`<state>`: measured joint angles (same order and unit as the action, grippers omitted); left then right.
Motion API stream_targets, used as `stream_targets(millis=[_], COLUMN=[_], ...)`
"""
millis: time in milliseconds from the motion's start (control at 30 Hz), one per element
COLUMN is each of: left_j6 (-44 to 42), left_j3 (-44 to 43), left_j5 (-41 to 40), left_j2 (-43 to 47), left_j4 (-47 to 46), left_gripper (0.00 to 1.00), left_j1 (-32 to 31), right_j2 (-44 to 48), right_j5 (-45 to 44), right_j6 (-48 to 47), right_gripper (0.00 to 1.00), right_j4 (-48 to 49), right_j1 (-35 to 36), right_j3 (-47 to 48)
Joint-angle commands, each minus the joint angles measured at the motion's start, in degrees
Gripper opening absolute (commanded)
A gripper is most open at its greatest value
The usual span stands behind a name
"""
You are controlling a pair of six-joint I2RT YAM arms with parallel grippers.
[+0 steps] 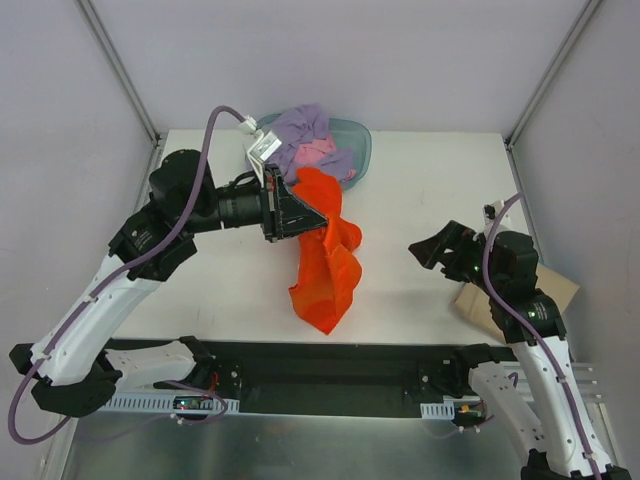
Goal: Fold and stack the t-shirts
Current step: Move the tshirt to the center of the board
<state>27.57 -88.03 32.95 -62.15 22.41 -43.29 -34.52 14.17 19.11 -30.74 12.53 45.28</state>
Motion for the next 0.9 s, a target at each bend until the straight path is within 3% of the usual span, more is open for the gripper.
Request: stream_targets(millis=[0,200,300,367,433,467,667,867], left_j6=[-0.3,-1.0,-0.8,-0.7,-0.5,-0.3,2.7,7.0], left_j3=[4.5,5.9,4.5,3.1,1.5,1.5,7.8,21.0], left_j5=[-9.1,-16.7,-22.7,-25.7,-26.1,-26.5,-34.6,-39.9], left_j2=[-1.6,-10.3,-16.1,-20.3,-23.3,-23.9,-20.0,-9.8], left_j4=[-2.4,-2.2,-0.4,3.4,5.8,6.6,8.9,9.9], left_gripper=[0.0,0.0,0.13,0.38,0.73,0.99,0.99,0.99], left_j1=[-0.2,-0.1,0.0,0.0,0.0,0.0,0.0,2.4], right_j2=[2.4,0.2,-1.2,-1.6,-1.2,-0.9,0.5,-2.6], right_j5=[1.6,0.8,1.2,2.3,2.4,1.5,2.4,0.2], right_j6=[0.8,-0.4,-0.6,-1.0,-1.4,-1.5,-3.1,-4.4], right_gripper=[0.97,0.97,0.97,0.97,0.97,0.96,0.97,0.97], right_j4=[2.0,-0.2,-0.5,-1.3,-1.4,-1.5,-0.5,-2.0], right_j1=[0.2,0.4,0.0,0.2,0.2,0.1,0.2,0.3], right_j3=[0.6,2.9,3.0,3.4,3.5,3.4,2.0,0.5])
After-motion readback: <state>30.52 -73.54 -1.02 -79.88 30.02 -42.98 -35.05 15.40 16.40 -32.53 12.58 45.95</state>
